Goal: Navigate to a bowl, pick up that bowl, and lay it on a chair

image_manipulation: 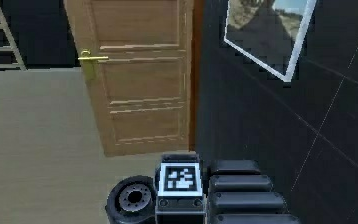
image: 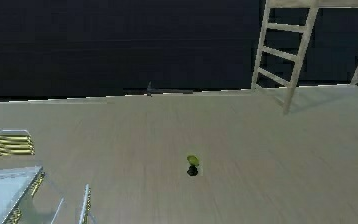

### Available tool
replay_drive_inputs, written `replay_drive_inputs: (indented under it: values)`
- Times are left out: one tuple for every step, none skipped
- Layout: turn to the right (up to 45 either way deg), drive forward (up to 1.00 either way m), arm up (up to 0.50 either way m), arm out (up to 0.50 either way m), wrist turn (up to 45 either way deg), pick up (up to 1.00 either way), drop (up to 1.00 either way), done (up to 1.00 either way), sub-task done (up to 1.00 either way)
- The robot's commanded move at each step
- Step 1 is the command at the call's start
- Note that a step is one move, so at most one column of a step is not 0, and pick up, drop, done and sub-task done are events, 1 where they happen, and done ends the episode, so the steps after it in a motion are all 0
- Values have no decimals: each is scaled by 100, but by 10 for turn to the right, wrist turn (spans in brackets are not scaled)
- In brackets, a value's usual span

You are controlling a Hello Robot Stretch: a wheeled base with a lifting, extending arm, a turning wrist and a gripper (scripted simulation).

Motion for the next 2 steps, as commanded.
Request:
replay_drive_inputs:
  values:
    - [0, 15, 0, 0, 0, 0, 0, 0, 0]
    - [-60, 0, 0, 0, 0, 0, 0, 0, 0]
